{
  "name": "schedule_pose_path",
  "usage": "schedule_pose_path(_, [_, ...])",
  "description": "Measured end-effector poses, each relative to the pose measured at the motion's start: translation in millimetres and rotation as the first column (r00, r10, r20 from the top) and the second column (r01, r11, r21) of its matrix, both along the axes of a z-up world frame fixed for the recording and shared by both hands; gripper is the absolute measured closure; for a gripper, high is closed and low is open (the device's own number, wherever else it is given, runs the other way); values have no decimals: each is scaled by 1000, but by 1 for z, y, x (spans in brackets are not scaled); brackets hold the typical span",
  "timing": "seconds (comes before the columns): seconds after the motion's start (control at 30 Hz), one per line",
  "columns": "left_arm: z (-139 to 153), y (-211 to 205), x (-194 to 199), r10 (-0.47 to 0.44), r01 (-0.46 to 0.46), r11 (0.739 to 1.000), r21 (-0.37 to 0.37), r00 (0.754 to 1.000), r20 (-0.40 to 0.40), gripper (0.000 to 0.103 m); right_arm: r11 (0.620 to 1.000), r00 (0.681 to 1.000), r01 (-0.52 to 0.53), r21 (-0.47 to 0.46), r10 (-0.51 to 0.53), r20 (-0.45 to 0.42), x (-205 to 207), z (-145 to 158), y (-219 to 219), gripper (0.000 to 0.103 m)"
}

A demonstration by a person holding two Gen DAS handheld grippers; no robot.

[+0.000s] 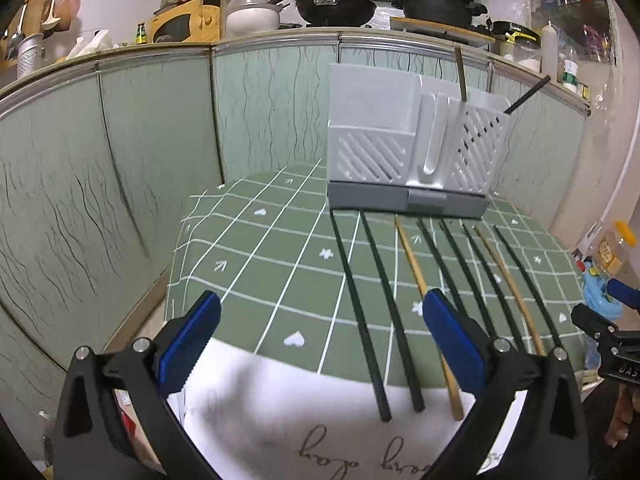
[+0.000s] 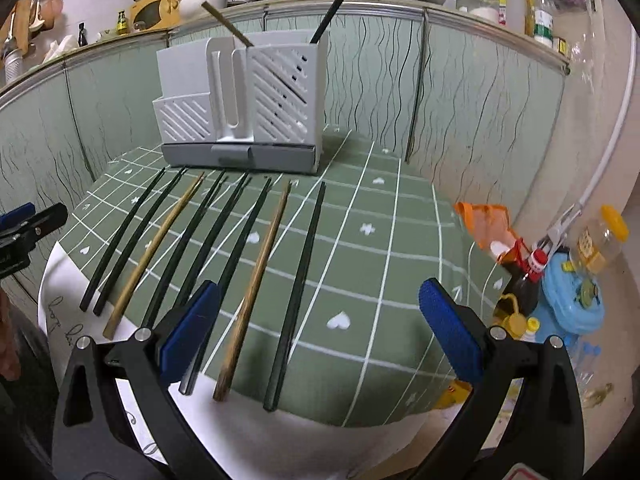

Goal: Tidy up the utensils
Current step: 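Close the left tool on a black chopstick while the right tool grasps another black chopstick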

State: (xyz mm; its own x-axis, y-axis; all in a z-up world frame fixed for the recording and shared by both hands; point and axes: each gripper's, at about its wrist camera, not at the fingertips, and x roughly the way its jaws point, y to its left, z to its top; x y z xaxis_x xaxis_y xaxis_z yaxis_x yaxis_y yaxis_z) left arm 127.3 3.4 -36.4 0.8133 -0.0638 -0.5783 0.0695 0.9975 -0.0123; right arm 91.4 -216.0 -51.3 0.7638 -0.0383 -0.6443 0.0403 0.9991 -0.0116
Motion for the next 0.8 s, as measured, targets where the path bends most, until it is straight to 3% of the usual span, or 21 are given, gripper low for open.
schedule_pose_path(0.13, [-14,-4,-4,10,-9,1000,15,1000,-14,5,1000,1000,15,6,-15,-7,-3,-12,2,7])
schedule_pose_path(0.27, [-25,-8,-7,23,-22,999,39,999,-32,15,999,999,31,29,-31,-11,-5,-21,0,9])
schedule_pose_path(0.4, [-34,-14,-9,27,-25,999,42,999,-47,21,999,999,35,22,-35,-25,-5,-30,1,18])
schedule_pose_path(0.57, [-49,-17,-6,27,-25,999,22,995,-98,41,999,999,41,22,-41,-32,-8,-35,1,26])
schedule_pose_path(0.8, [-57,-28,-8,5,-1,999,40,994,-107,54,998,997,56,15,-55,-52,-9,-41,0,43])
